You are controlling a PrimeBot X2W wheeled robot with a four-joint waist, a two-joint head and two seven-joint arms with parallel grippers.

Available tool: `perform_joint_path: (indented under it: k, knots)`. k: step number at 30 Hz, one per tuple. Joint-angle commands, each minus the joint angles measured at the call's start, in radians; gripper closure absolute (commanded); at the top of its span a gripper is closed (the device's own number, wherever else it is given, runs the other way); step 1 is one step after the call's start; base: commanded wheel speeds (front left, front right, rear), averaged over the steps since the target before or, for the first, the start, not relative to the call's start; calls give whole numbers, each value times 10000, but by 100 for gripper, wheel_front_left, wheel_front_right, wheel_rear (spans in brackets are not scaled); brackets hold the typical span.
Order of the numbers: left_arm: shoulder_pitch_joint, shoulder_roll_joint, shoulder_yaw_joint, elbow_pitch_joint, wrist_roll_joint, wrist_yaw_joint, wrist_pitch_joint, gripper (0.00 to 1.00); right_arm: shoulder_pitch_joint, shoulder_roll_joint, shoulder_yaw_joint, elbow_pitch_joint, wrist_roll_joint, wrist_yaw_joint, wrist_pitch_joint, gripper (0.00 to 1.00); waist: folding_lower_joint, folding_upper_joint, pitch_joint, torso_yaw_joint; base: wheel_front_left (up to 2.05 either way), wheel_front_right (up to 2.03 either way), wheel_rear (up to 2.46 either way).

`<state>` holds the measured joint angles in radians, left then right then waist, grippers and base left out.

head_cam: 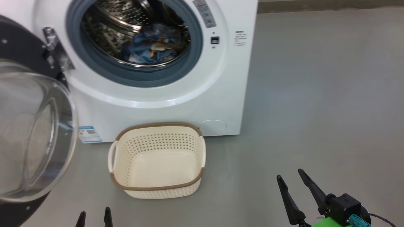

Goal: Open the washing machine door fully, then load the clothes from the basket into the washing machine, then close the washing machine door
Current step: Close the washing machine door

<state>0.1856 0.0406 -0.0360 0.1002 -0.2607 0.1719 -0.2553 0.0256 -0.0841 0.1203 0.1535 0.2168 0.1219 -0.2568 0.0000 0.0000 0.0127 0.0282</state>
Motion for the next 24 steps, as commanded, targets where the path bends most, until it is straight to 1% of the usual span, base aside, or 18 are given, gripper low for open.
perform_joint_path:
  k: [1,4,5,8,15,18,24]
  knots:
    - [-256,97,311,-294,-34,91,-65,0,-182,-89,331,-214,-115,88,-49,0,0,0,-84,718,0,0,0]
    - [-180,97,299,-332,-61,159,-65,0,-275,-155,414,-141,-79,88,-49,0,0,0,-187,1396,0,0,0]
    - [-116,97,319,-363,-77,210,-65,0,-337,-179,460,-105,-54,88,-49,0,0,0,-269,1888,0,0,0]
    - [-19,97,371,-417,-57,249,-65,0,-407,-188,558,-75,-25,88,-49,0,0,0,-403,2643,0,0,0]
    - [155,97,502,-449,115,186,-65,0,-403,-119,751,-24,80,88,-49,0,0,0,-707,4314,0,0,0]
    - [189,97,679,-603,18,246,-65,0,-602,-117,1049,7,68,88,-49,0,0,0,-527,4644,0,0,0]
    - [353,97,943,-981,-305,542,-65,0,-1274,-251,1791,309,203,88,-49,0,0,0,-272,4845,0,0,0]
